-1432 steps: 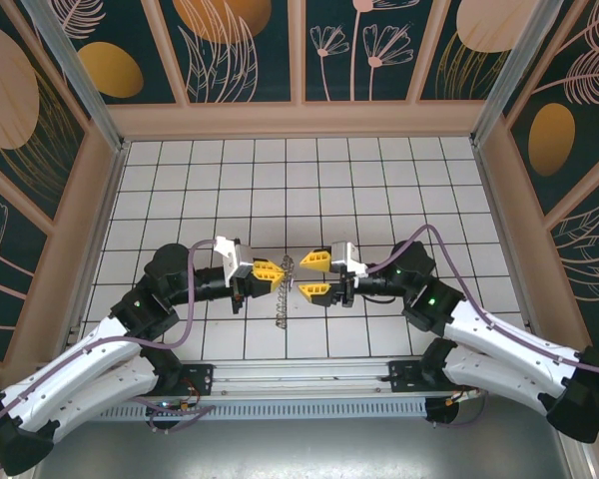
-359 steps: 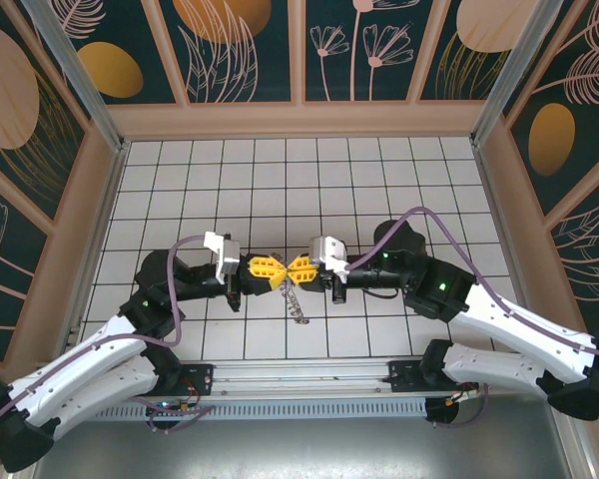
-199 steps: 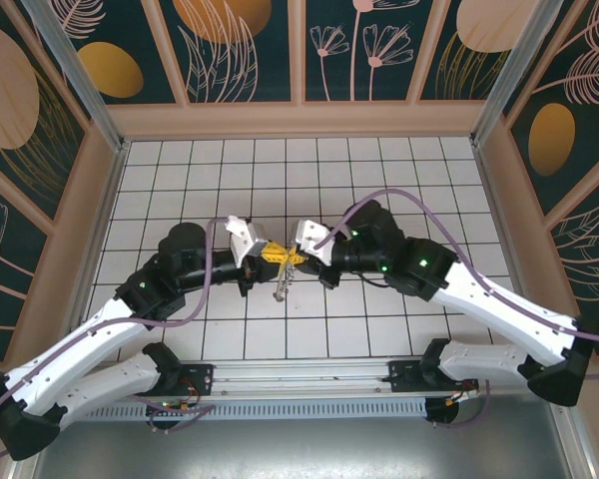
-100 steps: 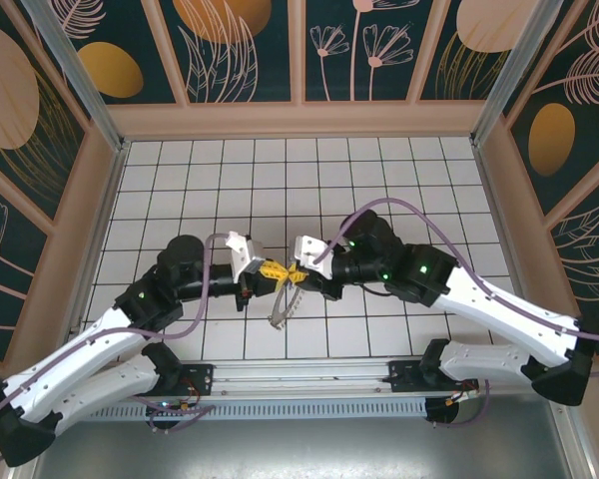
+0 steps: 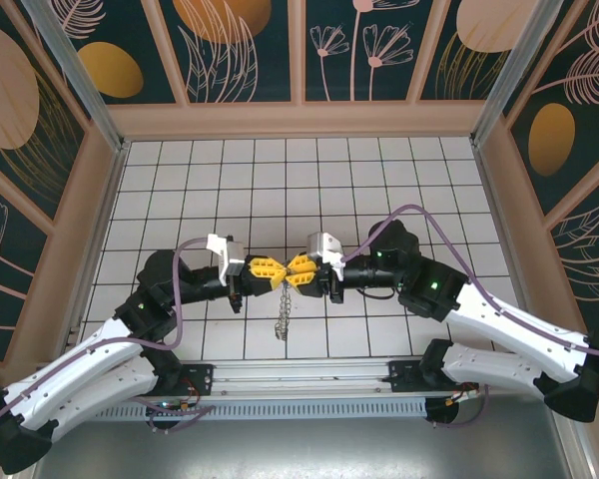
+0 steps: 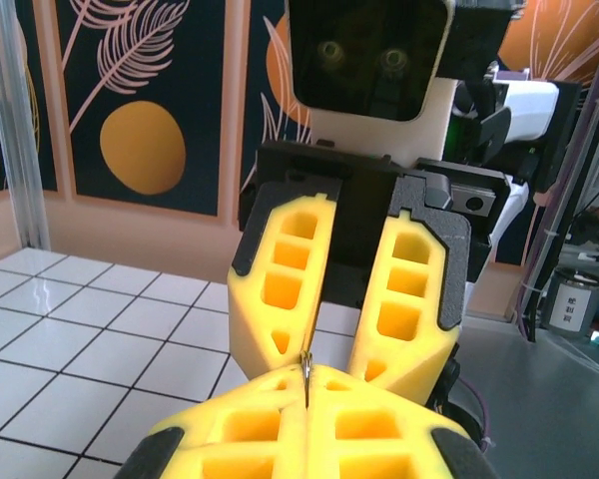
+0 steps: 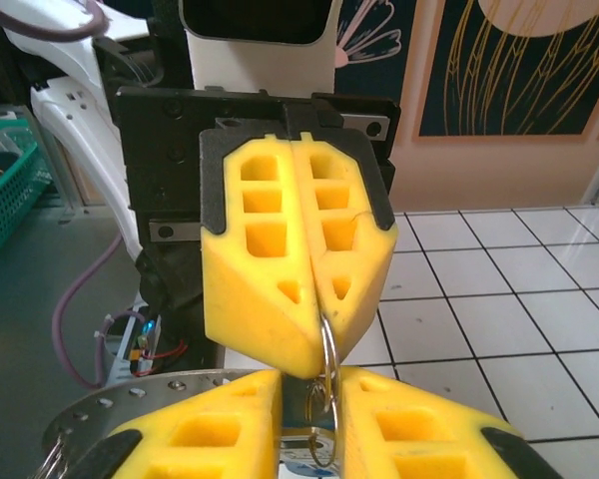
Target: Put the keys on the keyring
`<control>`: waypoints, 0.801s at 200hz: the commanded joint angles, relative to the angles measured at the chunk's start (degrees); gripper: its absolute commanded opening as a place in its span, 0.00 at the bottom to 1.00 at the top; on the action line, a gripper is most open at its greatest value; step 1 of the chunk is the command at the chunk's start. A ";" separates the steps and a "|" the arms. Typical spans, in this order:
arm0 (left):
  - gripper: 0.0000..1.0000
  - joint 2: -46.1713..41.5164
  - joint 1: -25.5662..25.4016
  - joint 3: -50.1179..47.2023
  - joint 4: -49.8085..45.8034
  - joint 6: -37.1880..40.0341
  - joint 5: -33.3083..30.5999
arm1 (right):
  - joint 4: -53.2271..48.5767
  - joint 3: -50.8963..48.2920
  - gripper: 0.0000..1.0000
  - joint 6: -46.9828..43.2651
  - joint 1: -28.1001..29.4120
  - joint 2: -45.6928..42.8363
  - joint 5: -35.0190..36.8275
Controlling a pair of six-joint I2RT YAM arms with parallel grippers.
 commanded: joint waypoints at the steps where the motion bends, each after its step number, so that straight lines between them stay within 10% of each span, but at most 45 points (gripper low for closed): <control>1: 0.00 -1.52 0.17 0.31 7.11 -1.10 -0.49 | 3.00 -2.29 0.25 3.24 -0.94 -1.61 -2.10; 160: 0.00 -1.64 0.14 0.39 6.23 -0.86 0.40 | 12.46 -5.22 0.26 9.46 -4.69 -3.91 -9.21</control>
